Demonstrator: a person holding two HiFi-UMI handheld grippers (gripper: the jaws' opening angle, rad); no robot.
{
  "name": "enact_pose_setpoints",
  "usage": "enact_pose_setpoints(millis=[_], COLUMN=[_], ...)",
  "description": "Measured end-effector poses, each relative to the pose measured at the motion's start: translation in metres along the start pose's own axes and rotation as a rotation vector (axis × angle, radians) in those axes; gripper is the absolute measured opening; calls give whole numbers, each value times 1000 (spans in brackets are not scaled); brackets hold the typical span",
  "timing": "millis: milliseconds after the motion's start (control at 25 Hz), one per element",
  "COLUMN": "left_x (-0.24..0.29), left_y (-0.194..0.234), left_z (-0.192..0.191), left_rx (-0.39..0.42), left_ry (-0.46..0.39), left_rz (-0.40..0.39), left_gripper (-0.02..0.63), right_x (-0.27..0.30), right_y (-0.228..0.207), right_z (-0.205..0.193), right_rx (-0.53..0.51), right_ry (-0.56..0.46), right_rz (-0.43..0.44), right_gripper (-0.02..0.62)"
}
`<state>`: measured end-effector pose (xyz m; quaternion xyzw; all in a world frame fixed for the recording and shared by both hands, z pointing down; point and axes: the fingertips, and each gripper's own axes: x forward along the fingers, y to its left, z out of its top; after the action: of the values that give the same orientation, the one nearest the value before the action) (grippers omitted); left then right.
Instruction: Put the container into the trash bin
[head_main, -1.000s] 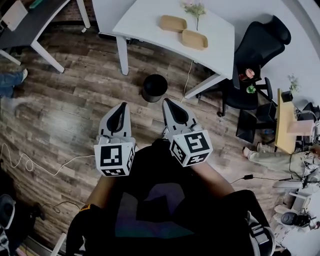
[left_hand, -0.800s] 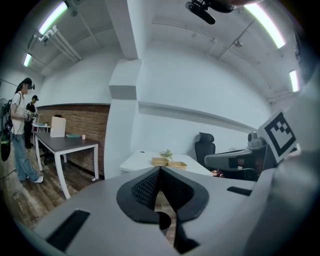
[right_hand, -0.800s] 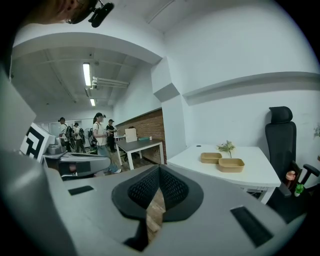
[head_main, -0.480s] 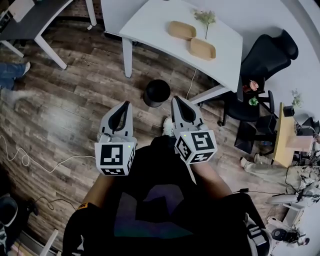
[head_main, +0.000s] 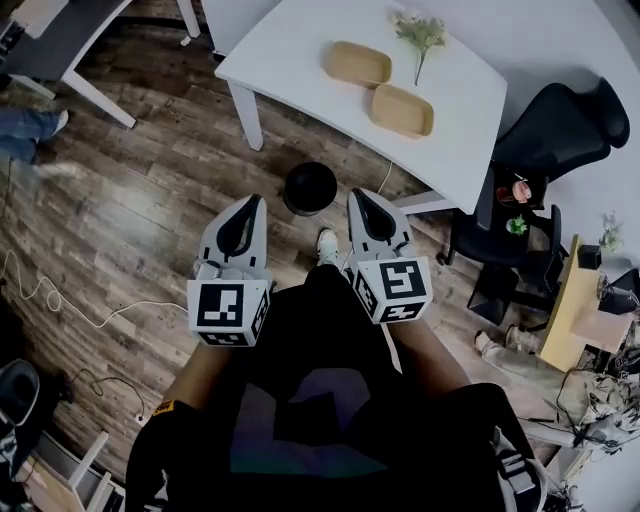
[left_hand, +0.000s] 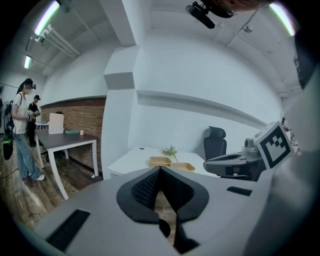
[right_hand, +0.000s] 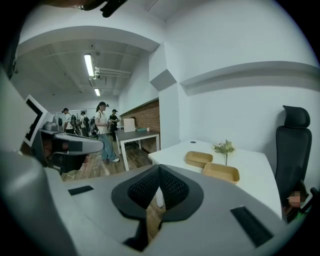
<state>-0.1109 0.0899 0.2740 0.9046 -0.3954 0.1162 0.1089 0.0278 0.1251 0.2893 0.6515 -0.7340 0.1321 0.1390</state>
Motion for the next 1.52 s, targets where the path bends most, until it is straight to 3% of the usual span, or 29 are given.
enact_pose_setpoints(millis=[360, 480, 680, 1000, 1520], left_x=[123, 153, 191, 235, 270], left_y=[-61, -72, -85, -90, -94], left_z=[15, 11, 5, -21, -59], left_rx=[-19, -27, -1, 6, -20], left_ry=[73, 108, 146, 218, 305], left_rz=[42, 67, 87, 113, 125], left_gripper=[8, 8, 8, 8, 9], right_x=[44, 59, 81, 119, 156], right_y=[-122, -153, -190, -229, -246], right_z=[0, -5, -23, -63, -103], right_rx=[-87, -138, -246, -516, -729], right_ry=[88, 115, 186, 341, 504], right_rz=[90, 115, 133, 201, 316], right_gripper=[15, 54, 64, 91, 94])
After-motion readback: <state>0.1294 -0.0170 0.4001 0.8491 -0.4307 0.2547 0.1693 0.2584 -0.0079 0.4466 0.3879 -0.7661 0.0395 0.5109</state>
